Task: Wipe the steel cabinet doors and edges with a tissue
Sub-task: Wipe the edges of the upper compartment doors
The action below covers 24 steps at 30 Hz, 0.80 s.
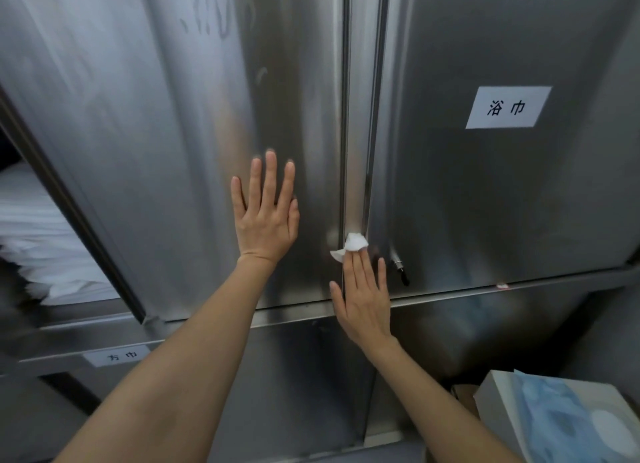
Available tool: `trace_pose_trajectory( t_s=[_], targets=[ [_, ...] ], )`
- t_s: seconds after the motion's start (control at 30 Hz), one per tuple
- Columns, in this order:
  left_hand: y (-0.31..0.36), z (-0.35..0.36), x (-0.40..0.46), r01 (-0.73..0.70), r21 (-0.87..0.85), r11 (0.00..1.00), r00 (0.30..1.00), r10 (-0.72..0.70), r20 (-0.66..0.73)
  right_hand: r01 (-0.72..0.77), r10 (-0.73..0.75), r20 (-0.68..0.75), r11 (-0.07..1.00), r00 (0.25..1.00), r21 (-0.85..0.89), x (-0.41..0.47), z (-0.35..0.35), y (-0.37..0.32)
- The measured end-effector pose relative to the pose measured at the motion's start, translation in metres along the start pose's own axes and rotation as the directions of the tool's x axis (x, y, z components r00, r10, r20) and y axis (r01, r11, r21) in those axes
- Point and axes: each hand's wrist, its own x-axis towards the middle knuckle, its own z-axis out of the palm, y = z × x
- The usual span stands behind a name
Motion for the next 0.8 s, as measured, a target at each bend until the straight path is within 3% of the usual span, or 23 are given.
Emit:
trace_pose_trajectory(
  t_s=[0.07,0.23,0.3,0.37,0.5,0.57,0.73,0.8],
  targets=[
    [0.001,-0.001,0.002,-0.001,0.004,1.000,1.000,0.001,0.005,0.009,-0.009,-0.011,1.000,1.000,0.010,0.002,0.003,0.004],
    [0.001,0.001,0.000,-0.006,-0.003,1.000,1.000,0.006,0.006,0.015,-0.010,0.234,1.000,0.972,-0.020,-0.081,0.028,0.011],
    [0.000,0.001,0.001,-0.008,-0.009,1.000,1.000,0.007,-0.004,0.001,-0.003,0.160,1.000,0.987,0.008,-0.062,0.025,0.007],
    [0.000,0.001,0.001,-0.016,-0.009,1.000,1.000,0.016,-0.010,0.031,-0.030,-0.007,0.999,1.000,0.033,-0.010,0.009,0.001],
    [0.000,0.000,0.000,-0.021,0.011,1.000,1.000,0.021,-0.013,0.055,-0.034,-0.257,0.996,0.966,0.074,0.104,-0.042,-0.006],
    [0.000,-0.001,0.001,-0.019,0.012,1.000,1.000,0.019,0.000,0.068,-0.049,-0.289,0.996,0.956,0.058,0.117,-0.047,-0.004],
    [-0.001,0.002,0.001,-0.021,0.006,1.000,0.999,0.021,-0.024,0.104,-0.101,-0.165,0.995,0.981,0.007,0.037,-0.007,0.004],
    [-0.002,0.004,-0.001,-0.031,0.009,0.999,0.999,0.031,-0.032,0.128,-0.124,-0.178,0.992,0.976,0.009,0.046,-0.013,0.005]
  ],
)
